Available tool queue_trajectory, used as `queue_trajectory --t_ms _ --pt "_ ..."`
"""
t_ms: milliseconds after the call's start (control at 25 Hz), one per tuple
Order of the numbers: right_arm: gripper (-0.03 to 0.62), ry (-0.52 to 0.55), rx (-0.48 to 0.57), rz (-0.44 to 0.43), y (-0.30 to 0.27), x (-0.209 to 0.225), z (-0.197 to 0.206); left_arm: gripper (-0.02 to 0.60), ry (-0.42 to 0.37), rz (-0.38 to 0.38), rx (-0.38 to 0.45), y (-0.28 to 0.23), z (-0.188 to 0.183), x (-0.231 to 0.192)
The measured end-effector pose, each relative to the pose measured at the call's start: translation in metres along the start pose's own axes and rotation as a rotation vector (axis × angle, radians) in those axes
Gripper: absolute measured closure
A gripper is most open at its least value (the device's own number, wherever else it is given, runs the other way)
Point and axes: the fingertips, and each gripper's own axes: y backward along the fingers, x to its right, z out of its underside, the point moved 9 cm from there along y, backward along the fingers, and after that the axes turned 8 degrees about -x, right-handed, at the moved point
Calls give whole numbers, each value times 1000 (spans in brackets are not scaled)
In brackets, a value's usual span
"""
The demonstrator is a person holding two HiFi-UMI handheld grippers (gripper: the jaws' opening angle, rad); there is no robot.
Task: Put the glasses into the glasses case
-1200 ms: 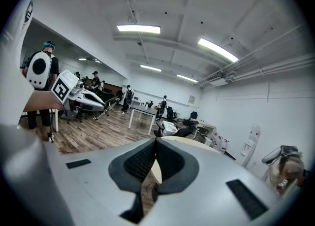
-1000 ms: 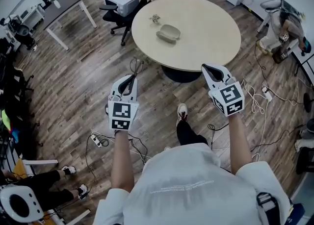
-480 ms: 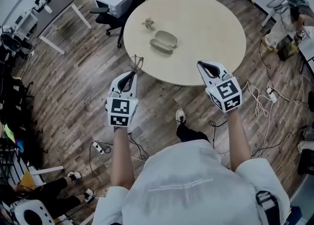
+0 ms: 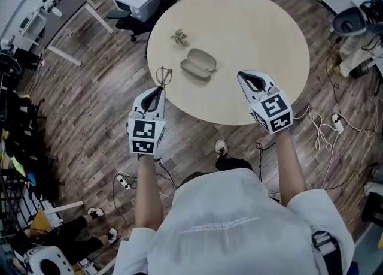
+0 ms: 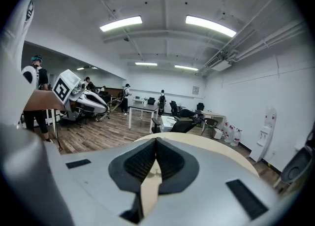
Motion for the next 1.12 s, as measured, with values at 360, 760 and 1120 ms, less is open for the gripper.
queue_trajectory --t_ms 360,760,1120 --pt "592 -53 -14 -34 -50 44 4 559 -21 27 -49 -58 -19 -15" --pt "594 -94 -47 -4 -82 55 6 559 -57 101 -42 -110 -25 -43" --pt "594 -166 -102 109 -104 43 2 559 -186 293 -23 -172 -30 -79"
